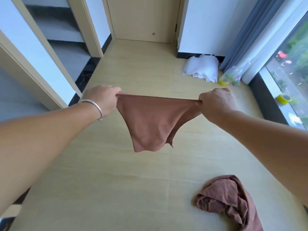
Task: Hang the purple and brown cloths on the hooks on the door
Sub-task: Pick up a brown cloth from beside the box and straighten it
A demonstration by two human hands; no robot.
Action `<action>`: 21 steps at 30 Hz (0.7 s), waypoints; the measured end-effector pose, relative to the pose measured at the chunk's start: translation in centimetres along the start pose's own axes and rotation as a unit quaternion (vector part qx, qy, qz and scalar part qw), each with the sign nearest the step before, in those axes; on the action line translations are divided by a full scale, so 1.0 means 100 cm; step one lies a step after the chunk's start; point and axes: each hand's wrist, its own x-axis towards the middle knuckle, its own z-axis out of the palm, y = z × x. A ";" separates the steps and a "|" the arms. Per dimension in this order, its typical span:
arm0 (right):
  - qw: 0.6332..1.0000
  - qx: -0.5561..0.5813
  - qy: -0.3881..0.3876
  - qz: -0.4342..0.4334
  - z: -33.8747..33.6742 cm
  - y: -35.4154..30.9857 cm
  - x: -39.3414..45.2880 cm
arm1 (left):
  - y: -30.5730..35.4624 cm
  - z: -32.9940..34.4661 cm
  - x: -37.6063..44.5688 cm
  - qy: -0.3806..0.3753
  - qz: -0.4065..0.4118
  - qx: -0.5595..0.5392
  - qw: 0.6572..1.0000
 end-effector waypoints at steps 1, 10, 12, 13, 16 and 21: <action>1.000 0.006 -0.001 -0.005 -0.001 0.000 -0.004 | -0.001 -0.002 -0.005 0.010 0.006 -0.003 1.000; 0.988 0.060 -0.107 -0.088 0.101 -0.047 -0.099 | -0.003 0.117 -0.130 -0.058 0.036 -0.016 0.998; 0.984 0.058 -0.138 -0.098 0.139 -0.063 -0.128 | 0.001 0.158 -0.166 -0.108 0.038 -0.020 0.993; 0.981 0.058 -0.156 -0.101 0.158 -0.070 -0.143 | 0.003 0.178 -0.182 -0.132 0.042 -0.023 0.990; 0.969 0.056 -0.209 -0.116 0.211 -0.088 -0.192 | 0.010 0.235 -0.230 -0.197 0.056 -0.024 0.979; 0.946 0.063 -0.287 -0.140 0.284 -0.112 -0.275 | 0.025 0.309 -0.300 -0.290 0.075 -0.009 0.954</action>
